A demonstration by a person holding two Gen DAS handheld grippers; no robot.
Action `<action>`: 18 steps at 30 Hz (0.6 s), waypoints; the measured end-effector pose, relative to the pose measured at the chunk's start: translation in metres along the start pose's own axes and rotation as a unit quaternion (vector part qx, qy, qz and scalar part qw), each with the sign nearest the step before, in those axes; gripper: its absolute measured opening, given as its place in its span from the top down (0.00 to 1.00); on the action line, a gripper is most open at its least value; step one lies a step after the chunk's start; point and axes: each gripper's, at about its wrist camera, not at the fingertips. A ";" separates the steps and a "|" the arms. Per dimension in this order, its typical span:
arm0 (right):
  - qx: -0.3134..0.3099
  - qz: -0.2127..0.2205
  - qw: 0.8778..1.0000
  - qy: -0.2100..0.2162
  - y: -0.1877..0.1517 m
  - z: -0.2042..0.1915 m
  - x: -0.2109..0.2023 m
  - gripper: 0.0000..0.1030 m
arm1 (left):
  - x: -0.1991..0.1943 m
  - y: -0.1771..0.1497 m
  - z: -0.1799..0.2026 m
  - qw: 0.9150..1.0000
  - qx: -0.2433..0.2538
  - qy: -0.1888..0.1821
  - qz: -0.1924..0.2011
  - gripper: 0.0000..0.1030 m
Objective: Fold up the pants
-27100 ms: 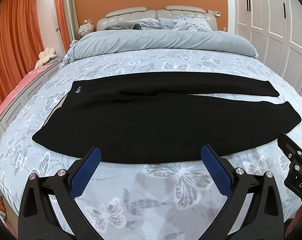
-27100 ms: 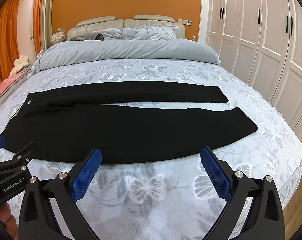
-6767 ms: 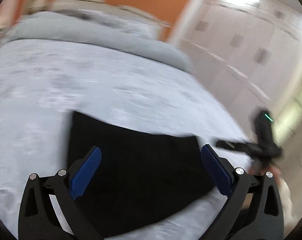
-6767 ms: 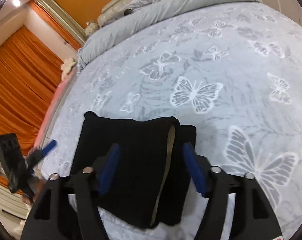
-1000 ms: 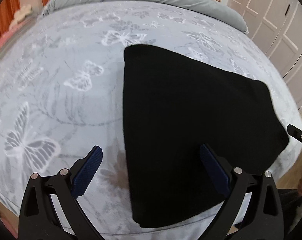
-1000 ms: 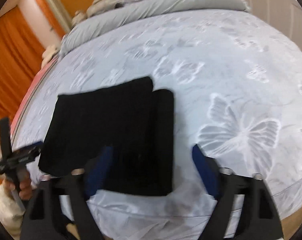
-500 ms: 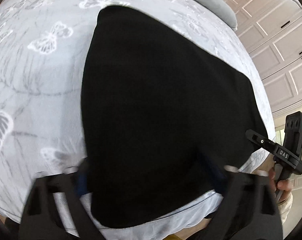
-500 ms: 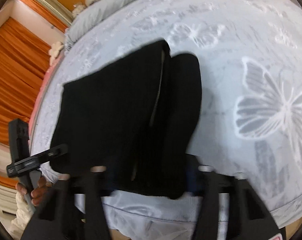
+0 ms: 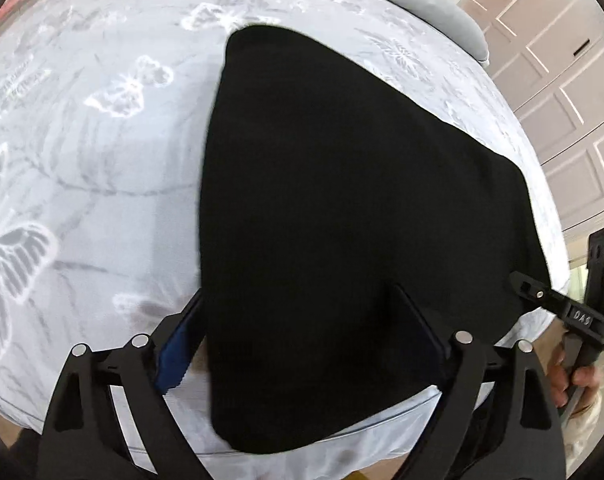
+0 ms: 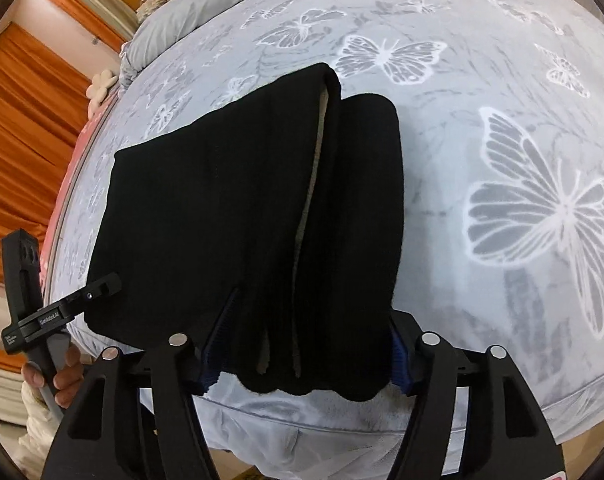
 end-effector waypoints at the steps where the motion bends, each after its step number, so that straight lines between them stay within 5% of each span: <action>1: 0.001 -0.001 1.000 0.000 0.003 -0.003 0.003 0.34 | 0.001 0.001 0.000 1.000 -0.003 -0.002 -0.002 0.11; 14: 0.046 -0.008 0.998 0.043 0.004 0.006 0.013 0.20 | 0.016 0.014 0.017 1.000 -0.023 -0.006 0.006 0.04; 16: 0.042 0.002 0.998 0.040 0.005 0.003 0.014 0.25 | 0.021 0.017 0.014 1.000 -0.027 -0.007 0.011 0.04; 18: 0.035 0.009 0.998 0.044 0.005 0.001 0.013 0.43 | 0.023 0.016 0.018 0.999 -0.031 -0.007 0.016 0.12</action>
Point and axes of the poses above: each gripper's, at about its wrist camera, not at the fingertips, and x roughly the way its jaws point, z to its right, y to its top, and after that the axes turned 4 degrees about -z, right-handed
